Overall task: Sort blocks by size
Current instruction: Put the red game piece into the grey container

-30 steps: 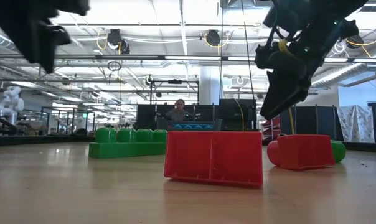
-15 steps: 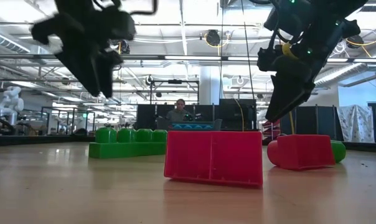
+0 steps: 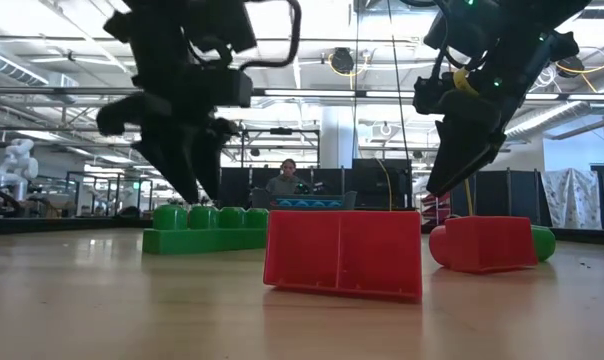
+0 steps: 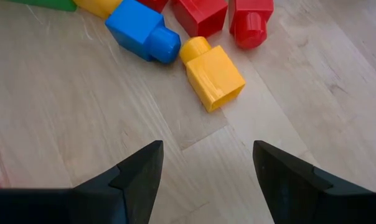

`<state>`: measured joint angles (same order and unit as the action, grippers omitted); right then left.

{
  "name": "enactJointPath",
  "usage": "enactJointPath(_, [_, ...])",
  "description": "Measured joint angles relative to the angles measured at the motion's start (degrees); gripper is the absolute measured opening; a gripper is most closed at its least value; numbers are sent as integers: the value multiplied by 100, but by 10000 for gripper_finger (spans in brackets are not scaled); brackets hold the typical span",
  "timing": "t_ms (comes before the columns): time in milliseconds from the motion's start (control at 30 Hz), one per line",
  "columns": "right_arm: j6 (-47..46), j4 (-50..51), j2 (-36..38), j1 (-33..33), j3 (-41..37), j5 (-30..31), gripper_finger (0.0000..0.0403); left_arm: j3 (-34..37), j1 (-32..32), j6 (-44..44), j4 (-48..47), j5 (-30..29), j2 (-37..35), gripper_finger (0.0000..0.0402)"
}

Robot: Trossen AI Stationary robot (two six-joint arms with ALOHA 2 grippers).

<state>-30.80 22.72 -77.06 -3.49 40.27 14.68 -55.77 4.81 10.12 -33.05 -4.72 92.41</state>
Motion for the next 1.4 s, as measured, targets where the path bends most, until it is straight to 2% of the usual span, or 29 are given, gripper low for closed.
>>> enactJointPath(300, [21, 28, 0, -1, 0, 0, 238, -7, -77, 554, 187, -38, 484, 218])
enactJointPath(700, [21, 35, 0, 1, 0, 2, 238, -20, -111, 671, 323, 34, 852, 217])
enactJointPath(967, [20, 33, 0, 1, 0, 1, 238, -4, -141, 179, 252, 43, 794, 176])
enactJointPath(1200, [-1, 22, 0, 1, 0, 0, 238, 11, -88, -355, -496, 28, 506, 175])
enactJointPath(1400, [19, -151, 0, 1, 0, 22, 238, 11, 246, -1143, -1176, 59, 86, 175])
